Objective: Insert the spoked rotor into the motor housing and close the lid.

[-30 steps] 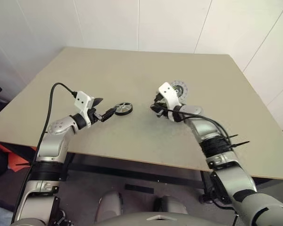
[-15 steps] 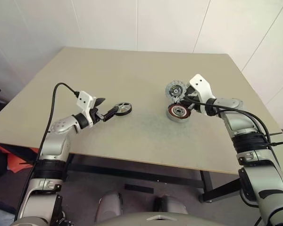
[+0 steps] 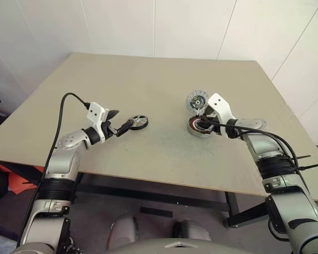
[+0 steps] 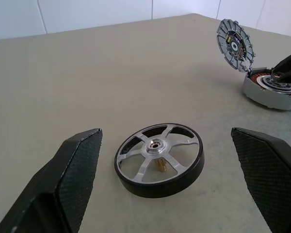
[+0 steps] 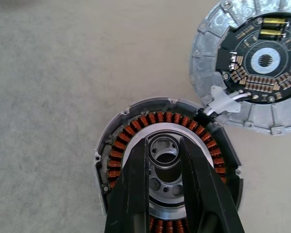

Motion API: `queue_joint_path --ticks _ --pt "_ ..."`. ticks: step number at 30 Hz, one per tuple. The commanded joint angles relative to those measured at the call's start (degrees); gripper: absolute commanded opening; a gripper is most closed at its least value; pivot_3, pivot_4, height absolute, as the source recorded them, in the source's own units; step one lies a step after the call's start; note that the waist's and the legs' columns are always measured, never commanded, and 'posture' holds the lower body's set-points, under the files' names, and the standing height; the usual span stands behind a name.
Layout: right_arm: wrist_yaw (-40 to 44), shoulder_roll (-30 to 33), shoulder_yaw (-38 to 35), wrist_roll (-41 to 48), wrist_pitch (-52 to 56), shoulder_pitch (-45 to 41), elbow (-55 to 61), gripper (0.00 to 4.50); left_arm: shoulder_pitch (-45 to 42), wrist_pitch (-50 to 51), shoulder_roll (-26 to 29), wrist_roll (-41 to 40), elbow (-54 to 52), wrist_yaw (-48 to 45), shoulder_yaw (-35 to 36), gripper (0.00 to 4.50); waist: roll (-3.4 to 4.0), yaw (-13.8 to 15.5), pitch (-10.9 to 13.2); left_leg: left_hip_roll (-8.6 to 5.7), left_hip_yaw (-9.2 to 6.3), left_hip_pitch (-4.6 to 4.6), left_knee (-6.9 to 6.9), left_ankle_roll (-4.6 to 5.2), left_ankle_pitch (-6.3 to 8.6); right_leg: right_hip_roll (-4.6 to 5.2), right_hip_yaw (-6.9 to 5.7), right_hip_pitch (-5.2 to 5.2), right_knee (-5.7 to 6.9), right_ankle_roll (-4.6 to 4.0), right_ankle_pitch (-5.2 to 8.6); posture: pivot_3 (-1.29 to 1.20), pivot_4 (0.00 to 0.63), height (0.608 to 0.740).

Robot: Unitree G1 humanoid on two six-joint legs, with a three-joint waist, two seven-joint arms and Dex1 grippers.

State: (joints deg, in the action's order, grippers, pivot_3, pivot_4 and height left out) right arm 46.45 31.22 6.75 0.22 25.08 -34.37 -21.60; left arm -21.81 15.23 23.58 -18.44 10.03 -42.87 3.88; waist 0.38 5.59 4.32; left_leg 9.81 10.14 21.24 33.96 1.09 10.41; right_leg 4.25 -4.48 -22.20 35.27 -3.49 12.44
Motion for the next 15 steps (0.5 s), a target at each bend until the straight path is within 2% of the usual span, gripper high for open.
queue_joint_path --ticks 1,15 --pt "-0.19 -0.06 -0.34 0.23 -1.28 -0.22 -1.11 0.61 -1.17 -1.31 0.53 0.26 -0.86 -0.12 0.31 4.5 0.0 0.01 0.0 0.0 0.0 0.0 0.0 0.0 0.0 0.0 0.0 0.0 0.0 0.0 0.0 0.0 0.0 0.74" --pt "-1.08 2.2 -1.24 -0.32 -2.8 -0.84 -2.51 0.61 -0.94 -1.3 0.44 0.58 -0.94 -0.23 0.4 4.5 -0.01 0.12 -0.01 0.0 -0.02 -0.08 0.1 0.01 0.01 0.01 0.0 0.13 0.0 0.11 0.06 0.0 0.0 0.74"
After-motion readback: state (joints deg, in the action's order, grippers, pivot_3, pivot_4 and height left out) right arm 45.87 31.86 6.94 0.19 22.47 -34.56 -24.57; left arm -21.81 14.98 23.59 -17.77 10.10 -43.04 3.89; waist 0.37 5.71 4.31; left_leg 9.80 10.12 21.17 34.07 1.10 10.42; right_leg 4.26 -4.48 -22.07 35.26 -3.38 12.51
